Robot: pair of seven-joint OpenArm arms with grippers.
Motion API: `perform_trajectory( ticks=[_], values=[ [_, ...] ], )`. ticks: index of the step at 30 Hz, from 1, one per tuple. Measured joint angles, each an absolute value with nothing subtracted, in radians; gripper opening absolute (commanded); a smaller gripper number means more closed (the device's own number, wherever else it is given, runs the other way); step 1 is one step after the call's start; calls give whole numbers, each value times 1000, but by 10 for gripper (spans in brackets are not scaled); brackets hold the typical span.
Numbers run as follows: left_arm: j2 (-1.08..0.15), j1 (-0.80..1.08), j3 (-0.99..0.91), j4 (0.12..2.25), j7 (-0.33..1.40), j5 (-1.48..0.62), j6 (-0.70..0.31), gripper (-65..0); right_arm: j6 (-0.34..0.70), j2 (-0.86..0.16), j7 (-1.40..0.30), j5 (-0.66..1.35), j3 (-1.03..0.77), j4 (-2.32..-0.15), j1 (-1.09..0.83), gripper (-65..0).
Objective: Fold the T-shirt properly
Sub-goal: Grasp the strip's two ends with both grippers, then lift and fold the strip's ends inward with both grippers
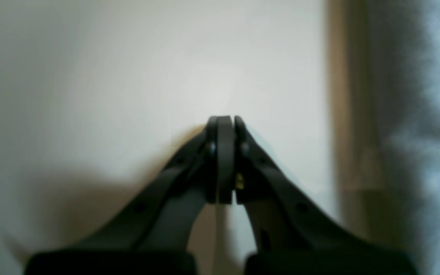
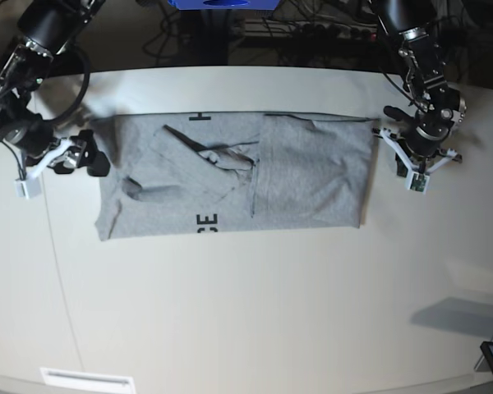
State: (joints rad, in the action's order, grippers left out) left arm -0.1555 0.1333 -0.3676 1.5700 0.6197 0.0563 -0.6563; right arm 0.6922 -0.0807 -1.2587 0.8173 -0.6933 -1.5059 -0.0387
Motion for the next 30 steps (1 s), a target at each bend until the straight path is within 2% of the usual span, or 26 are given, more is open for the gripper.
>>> perform_trajectory(
  ticks=[7,14,30],
  values=[
    [-154,122,-306,1574,619,52,-663,-650,694,-38,-1258,832,-693,-1506,-38,-30],
    [-134,114,-293,1573,616,48,-664,-650,699,-17,-1250,832,-590,-1506,-36,-30],
    [-101,106,-270,1577,616,49,-662,-650,707,0,-1235,855,-587,-1449,-9,-32]
  ],
)
